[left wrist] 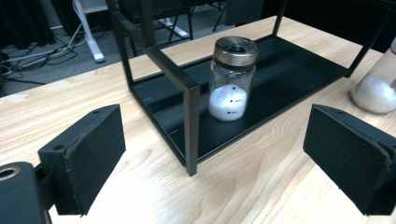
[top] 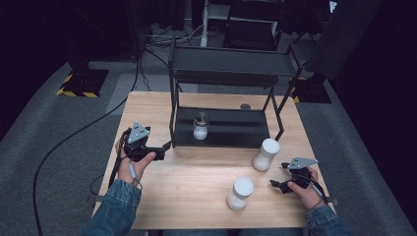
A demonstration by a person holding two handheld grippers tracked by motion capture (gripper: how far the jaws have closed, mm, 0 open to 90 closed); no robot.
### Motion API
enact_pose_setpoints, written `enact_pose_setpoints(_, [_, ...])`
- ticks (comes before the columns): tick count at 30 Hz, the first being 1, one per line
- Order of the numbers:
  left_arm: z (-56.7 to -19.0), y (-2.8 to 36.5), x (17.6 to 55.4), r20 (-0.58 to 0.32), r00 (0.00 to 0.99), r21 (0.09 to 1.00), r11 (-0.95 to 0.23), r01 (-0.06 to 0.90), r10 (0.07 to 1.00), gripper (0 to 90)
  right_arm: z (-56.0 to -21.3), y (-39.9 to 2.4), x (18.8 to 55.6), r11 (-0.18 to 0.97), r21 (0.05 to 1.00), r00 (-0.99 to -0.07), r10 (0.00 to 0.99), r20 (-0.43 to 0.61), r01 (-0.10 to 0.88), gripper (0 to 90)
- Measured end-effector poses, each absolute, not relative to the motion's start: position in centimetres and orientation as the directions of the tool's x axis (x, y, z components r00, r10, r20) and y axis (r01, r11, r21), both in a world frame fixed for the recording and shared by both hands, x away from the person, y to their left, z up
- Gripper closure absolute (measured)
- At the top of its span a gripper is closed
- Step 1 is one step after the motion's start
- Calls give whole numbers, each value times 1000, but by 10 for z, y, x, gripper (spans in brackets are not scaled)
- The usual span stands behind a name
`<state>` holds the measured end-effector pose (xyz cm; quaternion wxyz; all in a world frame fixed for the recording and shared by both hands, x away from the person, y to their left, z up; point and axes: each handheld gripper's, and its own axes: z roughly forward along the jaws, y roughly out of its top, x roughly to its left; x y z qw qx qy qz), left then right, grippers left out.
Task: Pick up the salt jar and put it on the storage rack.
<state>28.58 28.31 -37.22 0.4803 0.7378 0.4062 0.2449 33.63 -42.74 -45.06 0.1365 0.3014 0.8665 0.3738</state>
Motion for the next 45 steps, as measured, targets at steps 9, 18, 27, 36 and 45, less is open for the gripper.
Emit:
enact_pose_setpoints(9, [-380, 293, 276, -33, 532, 904, -201, 377, 846, 55, -451, -427, 336, 539, 730, -781, 624, -11, 420, 47])
enact_pose_setpoints(18, [-385, 299, 268, -38, 513, 904, -190, 384, 858, 55, -451, -427, 336, 539, 730, -781, 624, -11, 420, 47])
enact_pose_setpoints(27, [-395, 306, 259, -49, 486, 897, -175, 406, 873, 57, -451, -427, 336, 540, 730, -781, 624, -11, 420, 47])
enact_pose_setpoints(36, [-403, 310, 253, -57, 467, 890, -168, 425, 882, 57, -451, -427, 336, 540, 730, -782, 624, -13, 419, 47])
enact_pose_setpoints(45, [-407, 310, 249, -48, 467, 878, -185, 441, 883, 57, -451, -427, 336, 540, 730, -781, 624, -12, 420, 47])
